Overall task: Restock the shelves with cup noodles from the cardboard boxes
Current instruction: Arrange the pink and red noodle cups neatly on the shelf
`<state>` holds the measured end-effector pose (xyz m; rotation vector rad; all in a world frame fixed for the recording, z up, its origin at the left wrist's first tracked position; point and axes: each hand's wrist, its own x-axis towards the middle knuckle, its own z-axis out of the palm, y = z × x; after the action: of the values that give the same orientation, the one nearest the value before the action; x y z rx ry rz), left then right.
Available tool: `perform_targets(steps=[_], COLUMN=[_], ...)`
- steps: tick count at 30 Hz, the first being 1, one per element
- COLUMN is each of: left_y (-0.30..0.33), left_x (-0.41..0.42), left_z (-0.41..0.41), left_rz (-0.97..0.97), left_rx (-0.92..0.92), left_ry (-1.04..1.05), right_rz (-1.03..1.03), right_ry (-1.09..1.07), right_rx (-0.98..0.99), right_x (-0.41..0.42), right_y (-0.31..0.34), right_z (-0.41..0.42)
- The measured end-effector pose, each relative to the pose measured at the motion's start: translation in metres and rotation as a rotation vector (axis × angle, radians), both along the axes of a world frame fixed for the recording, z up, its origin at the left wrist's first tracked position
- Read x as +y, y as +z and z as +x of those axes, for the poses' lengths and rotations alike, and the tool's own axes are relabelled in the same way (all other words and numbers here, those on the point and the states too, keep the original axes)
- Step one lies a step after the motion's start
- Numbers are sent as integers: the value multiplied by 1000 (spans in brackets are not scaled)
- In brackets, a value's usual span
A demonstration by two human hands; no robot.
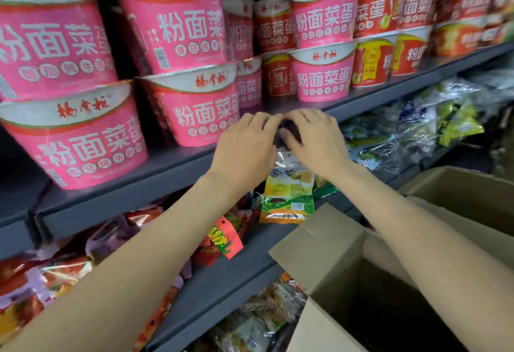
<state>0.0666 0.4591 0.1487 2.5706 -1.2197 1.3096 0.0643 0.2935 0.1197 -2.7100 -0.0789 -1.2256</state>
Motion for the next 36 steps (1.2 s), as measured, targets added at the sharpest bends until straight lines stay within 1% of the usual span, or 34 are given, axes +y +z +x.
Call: perform_targets(steps=[1, 3, 5, 9, 13, 15, 19, 21, 24, 27, 29, 36], left_y=[-4, -7, -2, 16, 28, 35, 40, 44, 49, 50, 50, 46], left_x=[-7, -18, -28, -42, -43, -41, -37, -41, -45, -48, -50, -53], left_z=[6, 14, 16, 14, 11, 12, 11, 8, 6, 5, 4, 1], left_rz=[48, 134, 197, 287, 347, 347, 319, 354, 378, 389, 403, 324], left_rx=[35, -37, -114, -24, 97, 167, 234, 262, 289, 293, 283, 258], left_ry=[93, 238, 329, 412, 415, 388, 384, 409, 444, 449, 474, 455], right_rz=[-19, -59, -71, 46, 64, 45, -37, -88, -130, -70, -74, -75], right_ry=[-5, 33, 85, 69, -24, -60, -49, -4, 82, 89, 112, 128], right_rx=[-7, 1, 28, 74, 142, 223, 330, 356, 376, 447, 462, 422], right_x=[-16, -41, -51, -39, -26, -23, -27, -36, -50, -53, -52, -57], right_y=[-7, -16, -18, -13, -5, 3, 13, 19, 26, 30, 32, 35], right_z=[2, 3, 4, 2, -4, -4, -7, -7, 2, 6, 6, 7])
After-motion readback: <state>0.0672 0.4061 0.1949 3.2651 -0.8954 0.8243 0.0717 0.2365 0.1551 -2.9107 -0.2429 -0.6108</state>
